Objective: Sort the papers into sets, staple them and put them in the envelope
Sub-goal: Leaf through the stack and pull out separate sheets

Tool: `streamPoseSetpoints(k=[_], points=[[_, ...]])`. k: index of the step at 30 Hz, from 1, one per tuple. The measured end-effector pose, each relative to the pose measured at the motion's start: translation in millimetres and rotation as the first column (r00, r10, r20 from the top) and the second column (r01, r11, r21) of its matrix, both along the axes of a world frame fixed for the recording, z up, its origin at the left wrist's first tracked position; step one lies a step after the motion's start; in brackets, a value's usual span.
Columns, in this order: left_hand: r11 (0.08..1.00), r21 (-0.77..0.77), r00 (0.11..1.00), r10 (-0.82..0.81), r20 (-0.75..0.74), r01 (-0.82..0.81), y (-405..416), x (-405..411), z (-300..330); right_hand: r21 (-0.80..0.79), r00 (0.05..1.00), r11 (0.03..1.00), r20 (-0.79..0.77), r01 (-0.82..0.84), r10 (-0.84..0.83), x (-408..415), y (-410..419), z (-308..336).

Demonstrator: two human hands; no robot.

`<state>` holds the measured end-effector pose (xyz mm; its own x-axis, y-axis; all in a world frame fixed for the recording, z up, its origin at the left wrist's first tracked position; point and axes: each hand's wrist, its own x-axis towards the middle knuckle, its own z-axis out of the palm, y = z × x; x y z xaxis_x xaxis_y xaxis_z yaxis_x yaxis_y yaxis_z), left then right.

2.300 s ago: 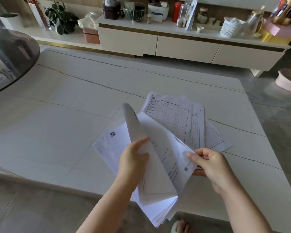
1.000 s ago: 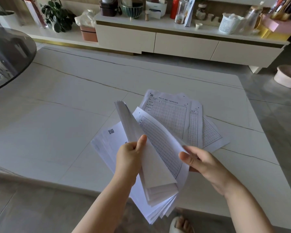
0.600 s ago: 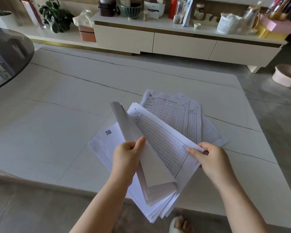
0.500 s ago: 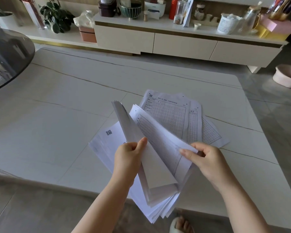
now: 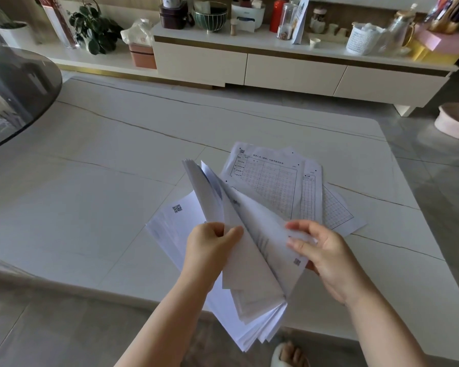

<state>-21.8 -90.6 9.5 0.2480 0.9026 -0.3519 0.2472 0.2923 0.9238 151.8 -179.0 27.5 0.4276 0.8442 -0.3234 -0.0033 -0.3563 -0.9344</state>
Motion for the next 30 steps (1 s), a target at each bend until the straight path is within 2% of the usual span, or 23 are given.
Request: streamPoseSetpoints(k=[3, 5, 6, 9, 10, 11, 13, 14, 17, 24, 30], points=[[0.999, 0.026, 0.999, 0.030, -0.037, -0.029, 0.2, -2.8, 0.5, -0.076, 0.970, 0.975, -0.113, 0.209, -0.217, 11.2, 3.9, -13.2], [0.998, 0.033, 0.998, 0.048, -0.042, -0.047, 1.1, -4.2, 1.8, -0.151, 0.947, 0.960, -0.185, 0.235, -0.261, 15.5, 3.9, -20.2], [0.998, 0.039, 0.997, 0.053, -0.049, -0.051, 1.6, -5.2, 3.0, -0.183, 0.953, 0.957, -0.163, 0.224, -0.254, 16.8, 2.3, -23.3], [0.997, 0.066, 0.996, 0.052, -0.069, -0.048, 3.5, -10.1, 5.0, -0.218, 0.968, 0.951, 0.173, 0.218, -0.182, 22.6, -5.7, -29.5], [0.996, 0.079, 0.996, 0.050, -0.076, -0.044, 3.9, -12.2, 6.6, -0.218, 0.955, 0.948, 0.234, 0.233, -0.181, 25.2, -8.4, -30.8], [0.995, 0.090, 0.995, 0.051, -0.087, -0.043, 4.1, -14.3, 7.9, -0.221, 0.953, 0.943, 0.234, 0.247, -0.194, 26.6, -11.3, -31.4], [0.994, 0.103, 0.992, 0.053, -0.114, -0.041, 4.1, -18.2, 11.2, -0.245, 0.965, 0.935, 0.114, 0.257, -0.235, 25.5, -14.8, -35.1], [0.994, 0.106, 0.991, 0.051, -0.123, -0.038, 3.8, -19.6, 12.9, -0.265, 0.972, 0.935, 0.057, 0.234, -0.227, 23.0, -15.1, -37.8], [0.992, 0.122, 0.990, 0.040, -0.134, -0.024, 3.9, -22.5, 15.1, -0.314, 0.988, 0.937, 0.031, 0.153, -0.151, 15.1, -14.2, -43.0], [0.988, 0.156, 0.989, 0.034, -0.143, -0.011, 5.9, -27.9, 22.8, -0.165, 0.956, 0.942, 0.067, 0.293, -0.286, 15.5, 0.7, -36.4], [0.986, 0.167, 0.991, 0.035, -0.129, -0.013, 7.8, -32.0, 27.9, -0.052, 0.899, 0.903, 0.131, 0.427, -0.418, 31.2, 17.0, -14.2]])
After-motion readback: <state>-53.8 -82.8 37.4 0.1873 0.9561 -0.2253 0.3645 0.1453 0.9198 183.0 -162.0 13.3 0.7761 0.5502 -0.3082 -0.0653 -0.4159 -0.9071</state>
